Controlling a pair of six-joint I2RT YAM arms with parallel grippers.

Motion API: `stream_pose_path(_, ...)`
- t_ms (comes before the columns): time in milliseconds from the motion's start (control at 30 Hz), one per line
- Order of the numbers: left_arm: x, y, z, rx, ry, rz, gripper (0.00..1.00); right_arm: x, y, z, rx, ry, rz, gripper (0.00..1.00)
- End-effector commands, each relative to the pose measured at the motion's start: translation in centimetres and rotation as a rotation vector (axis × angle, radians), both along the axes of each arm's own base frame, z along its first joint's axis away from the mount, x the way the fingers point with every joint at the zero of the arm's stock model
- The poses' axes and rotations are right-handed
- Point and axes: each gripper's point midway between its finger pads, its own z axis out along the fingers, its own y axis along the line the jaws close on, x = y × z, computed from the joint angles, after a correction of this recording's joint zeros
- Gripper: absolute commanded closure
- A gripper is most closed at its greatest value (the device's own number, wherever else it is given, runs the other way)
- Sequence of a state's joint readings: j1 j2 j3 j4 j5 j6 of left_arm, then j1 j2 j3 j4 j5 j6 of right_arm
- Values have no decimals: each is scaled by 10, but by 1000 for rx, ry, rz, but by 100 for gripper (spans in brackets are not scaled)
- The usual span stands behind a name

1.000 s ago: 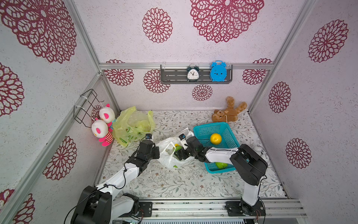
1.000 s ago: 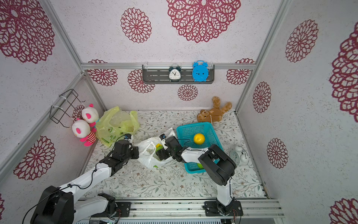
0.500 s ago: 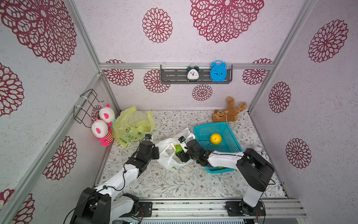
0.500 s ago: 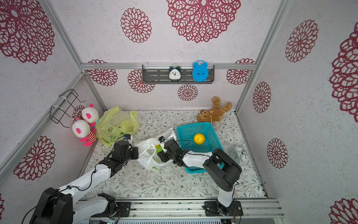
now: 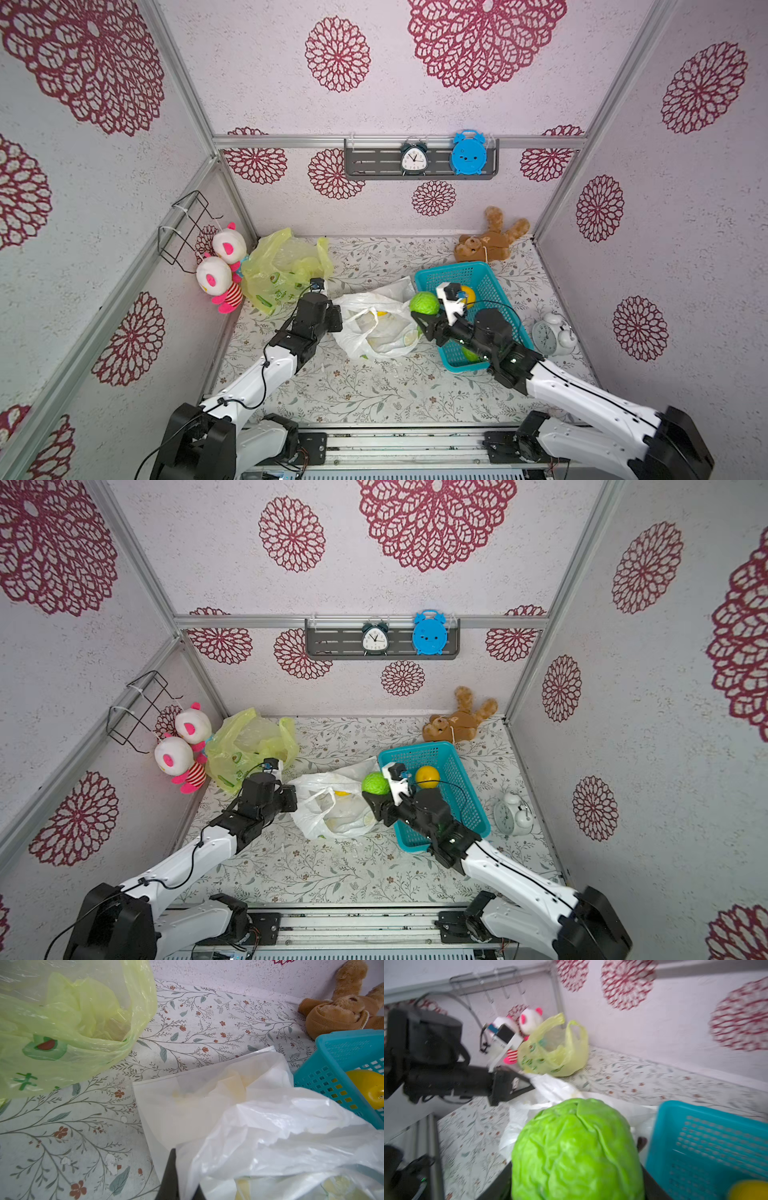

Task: Untie the knot of a plastic bag & take out the apple
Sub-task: Place the apple in the basket, then adjust the plastic bag at the center of the board.

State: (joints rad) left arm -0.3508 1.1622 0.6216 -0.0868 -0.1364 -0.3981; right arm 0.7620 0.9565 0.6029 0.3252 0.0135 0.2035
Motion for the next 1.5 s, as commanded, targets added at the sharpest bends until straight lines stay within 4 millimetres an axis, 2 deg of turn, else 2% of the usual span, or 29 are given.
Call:
stream_pose_path(0, 4, -7, 14, -52, -56, -13, 100, 28, -85, -10, -46, 65, -410, 57)
stream_pose_path(33, 5, -8, 16, -61, -62, -13, 100, 32, -99, -22, -81, 106, -458, 57)
stream_pose_path(100, 6, -10, 17, -72, -57, -10, 100, 39, -115, -46, -141, 194, -513, 55)
stream_pose_path(133, 7, -9, 17, -71, -53, -3, 100, 43, -120, -58, -170, 234, -532, 49)
stream_pose_path(267, 9, -8, 11, -64, -33, 6, 100, 60, -147, -81, -207, 345, -638, 45)
stream_pose_path(333, 10, -8, 9, -66, -32, 9, 100, 65, -156, -90, -223, 382, -679, 27)
stream_pose_path(367, 10, -8, 8, -63, -30, 13, 100, 66, -157, -94, -228, 400, -676, 23)
stream_pose_path(433, 11, -8, 8, -64, -32, 15, 100, 66, -153, -100, -243, 431, -651, 2)
stream_pose_path(500, 12, -10, 9, -68, -31, 9, 100, 66, -150, -93, -247, 433, -631, 1)
stream_pose_path(600, 14, -12, 11, -76, -34, -1, 100, 62, -130, -66, -185, 385, -518, 1)
stream_pose_path(633, 15, -13, 12, -76, -33, -4, 100, 56, -111, -52, -146, 341, -421, 1)
stream_pose_path(667, 15, -13, 13, -78, -35, -5, 100, 48, -88, -37, -100, 284, -314, 1)
stream_pose_path(733, 17, -14, 12, -79, -35, -2, 100, 15, -19, -9, 3, 172, 7, 3)
stream_pose_path(767, 19, -13, 12, -80, -34, 2, 100, 0, 8, -5, 29, 162, 127, 6)
stream_pose_path(833, 22, -14, 13, -86, -30, 7, 100, -28, 64, -11, -8, 173, 339, 15)
stream_pose_path(867, 24, -14, 13, -88, -29, 7, 100, -31, 80, -20, -52, 192, 380, 19)
stream_pose_path(933, 31, -15, 10, -94, -18, 6, 100, -28, 109, -41, -111, 242, 437, 36)
stream_pose_path(1033, 43, -15, 4, -120, 34, -2, 100, -4, 127, -59, -152, 262, 419, 43)
stream_pose_path(1200, 52, -21, 1, -142, 65, -32, 100, 52, 129, -85, -209, 364, 325, 48)
stream_pose_path(1367, 58, -20, 1, -153, 74, -35, 100, 67, 128, -111, -241, 450, 318, 49)
stream_pose_path(1467, 62, -22, -1, -173, 86, -51, 100, 84, 122, -136, -325, 488, 243, 48)
